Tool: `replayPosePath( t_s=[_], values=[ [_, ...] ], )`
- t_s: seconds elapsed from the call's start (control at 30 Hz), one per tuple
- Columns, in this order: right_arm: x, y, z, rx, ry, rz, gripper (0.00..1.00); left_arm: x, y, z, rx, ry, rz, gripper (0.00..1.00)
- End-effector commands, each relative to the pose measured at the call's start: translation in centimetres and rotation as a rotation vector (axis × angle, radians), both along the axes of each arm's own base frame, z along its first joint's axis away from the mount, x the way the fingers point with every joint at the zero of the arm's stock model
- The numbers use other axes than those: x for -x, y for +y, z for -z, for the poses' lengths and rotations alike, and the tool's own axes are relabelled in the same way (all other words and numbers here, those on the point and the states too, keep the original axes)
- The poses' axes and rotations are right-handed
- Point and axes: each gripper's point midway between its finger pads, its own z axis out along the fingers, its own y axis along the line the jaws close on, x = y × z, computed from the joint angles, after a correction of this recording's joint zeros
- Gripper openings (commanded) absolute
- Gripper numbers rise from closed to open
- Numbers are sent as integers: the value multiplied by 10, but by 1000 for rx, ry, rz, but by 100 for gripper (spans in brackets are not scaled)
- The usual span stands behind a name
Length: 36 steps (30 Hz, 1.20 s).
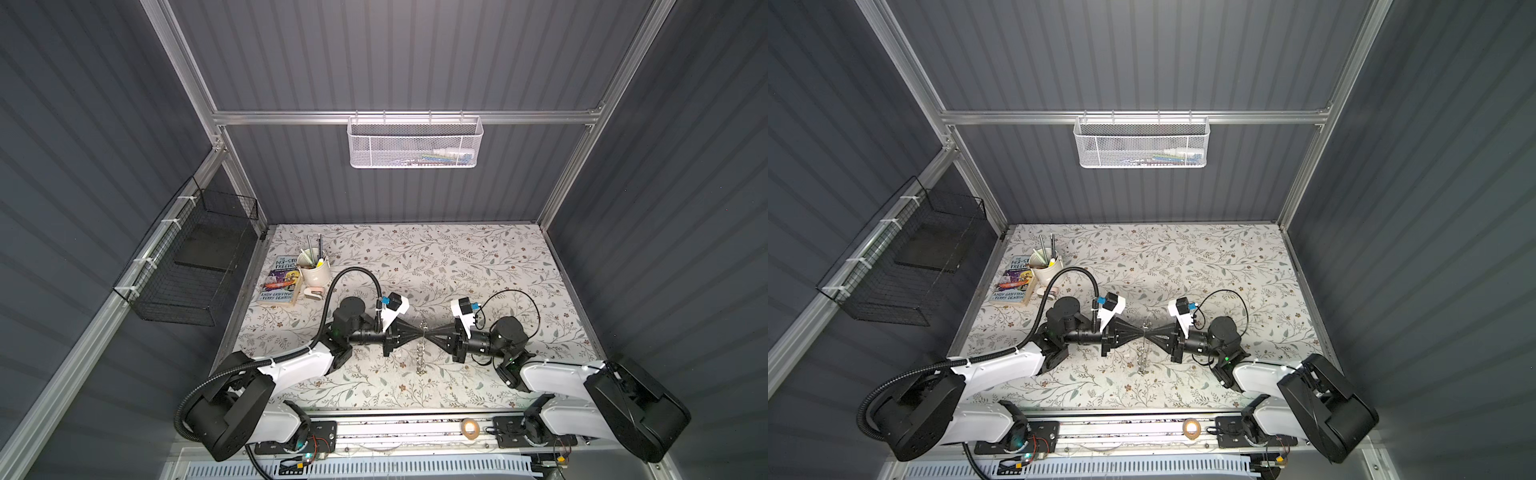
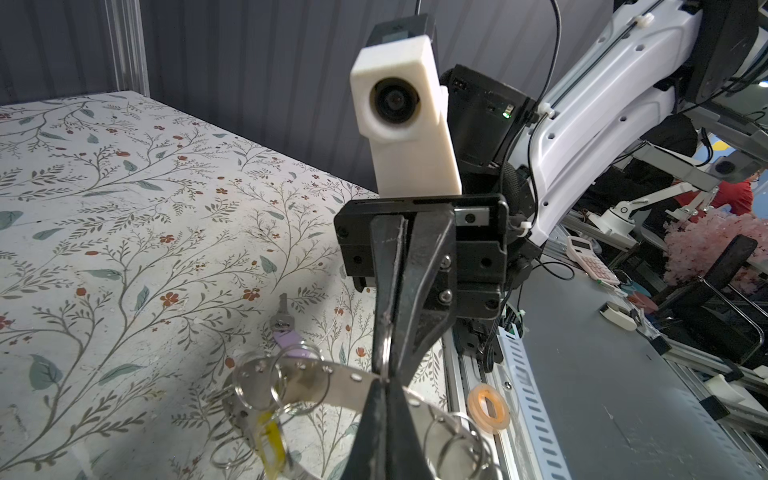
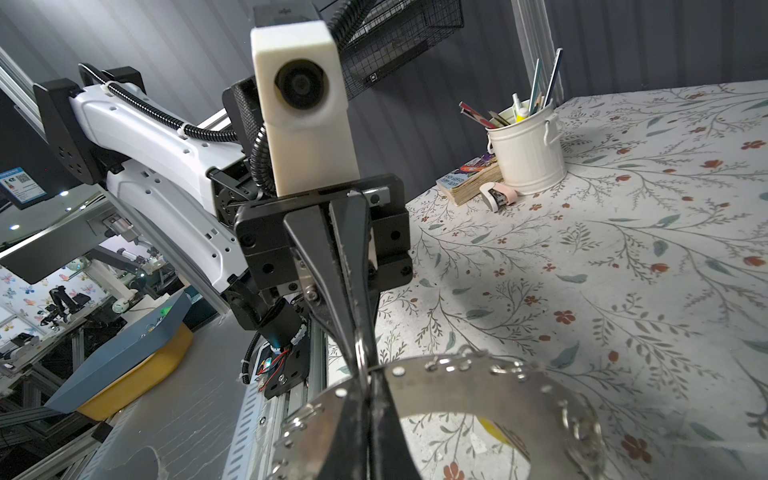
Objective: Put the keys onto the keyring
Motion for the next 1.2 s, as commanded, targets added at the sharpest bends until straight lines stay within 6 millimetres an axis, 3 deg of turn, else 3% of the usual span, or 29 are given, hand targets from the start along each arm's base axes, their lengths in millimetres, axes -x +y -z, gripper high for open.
replayPosePath(
  t_s=[0.0,0.5,0.83,1.17],
  values=[
    [2,3,-10,-15,-32,-22,1,-4,-3,-5,-7,-46,-21,0],
    [-4,-8,-13,8,-57,53,34,-7,3,5,-93,-97,-55,0],
    [-34,-42,-12,68,-84,337,57,-15,-6,10,-216,-225,-63,0],
    [-53,-61,-3,96,-77,498,68,-29,-5,11,-361,-378,-70,0]
  ],
)
